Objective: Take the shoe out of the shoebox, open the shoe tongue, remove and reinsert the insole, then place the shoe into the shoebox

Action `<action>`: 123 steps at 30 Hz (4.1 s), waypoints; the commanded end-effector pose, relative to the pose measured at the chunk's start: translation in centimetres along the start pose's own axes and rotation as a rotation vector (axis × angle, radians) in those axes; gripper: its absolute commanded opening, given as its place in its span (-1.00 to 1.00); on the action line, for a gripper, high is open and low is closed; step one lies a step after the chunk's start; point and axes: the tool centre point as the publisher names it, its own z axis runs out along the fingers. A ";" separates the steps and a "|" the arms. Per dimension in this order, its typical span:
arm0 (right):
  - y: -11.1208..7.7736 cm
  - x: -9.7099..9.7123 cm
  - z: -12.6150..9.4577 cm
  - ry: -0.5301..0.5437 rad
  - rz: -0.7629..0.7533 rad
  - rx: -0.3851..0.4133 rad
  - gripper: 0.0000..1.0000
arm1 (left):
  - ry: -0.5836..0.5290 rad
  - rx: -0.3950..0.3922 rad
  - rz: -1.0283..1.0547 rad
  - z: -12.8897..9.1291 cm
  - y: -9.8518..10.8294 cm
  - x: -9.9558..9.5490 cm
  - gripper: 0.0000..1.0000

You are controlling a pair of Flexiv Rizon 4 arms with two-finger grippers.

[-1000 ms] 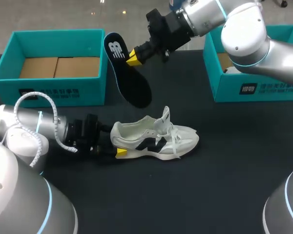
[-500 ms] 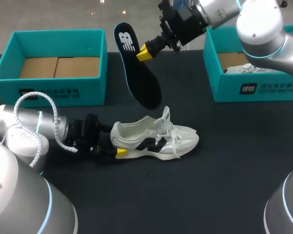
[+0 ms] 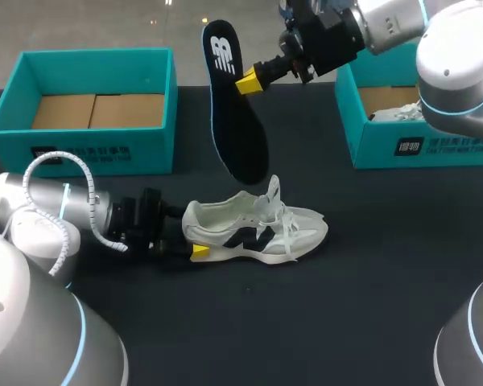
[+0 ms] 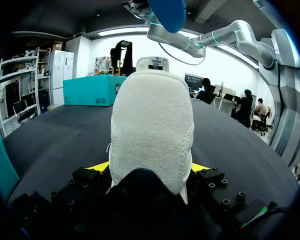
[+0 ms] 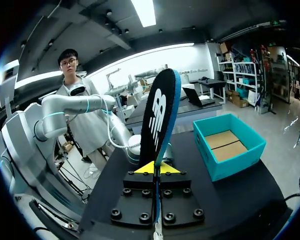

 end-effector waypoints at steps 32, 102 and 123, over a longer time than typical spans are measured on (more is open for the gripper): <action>-2.1 8.2 -3.9 -0.145 0.205 -0.014 -1.00 | 0.000 -0.001 0.000 0.1 0.0 0.0 -1.00; -5.6 12.1 -3.4 -0.208 0.339 -0.055 -1.00 | 0.023 -0.140 0.066 -0.9 -1.4 -0.4 1.00; -5.6 12.1 -3.4 -0.208 0.339 -0.055 -1.00 | 0.059 -0.286 0.080 -1.6 -2.1 -0.6 1.00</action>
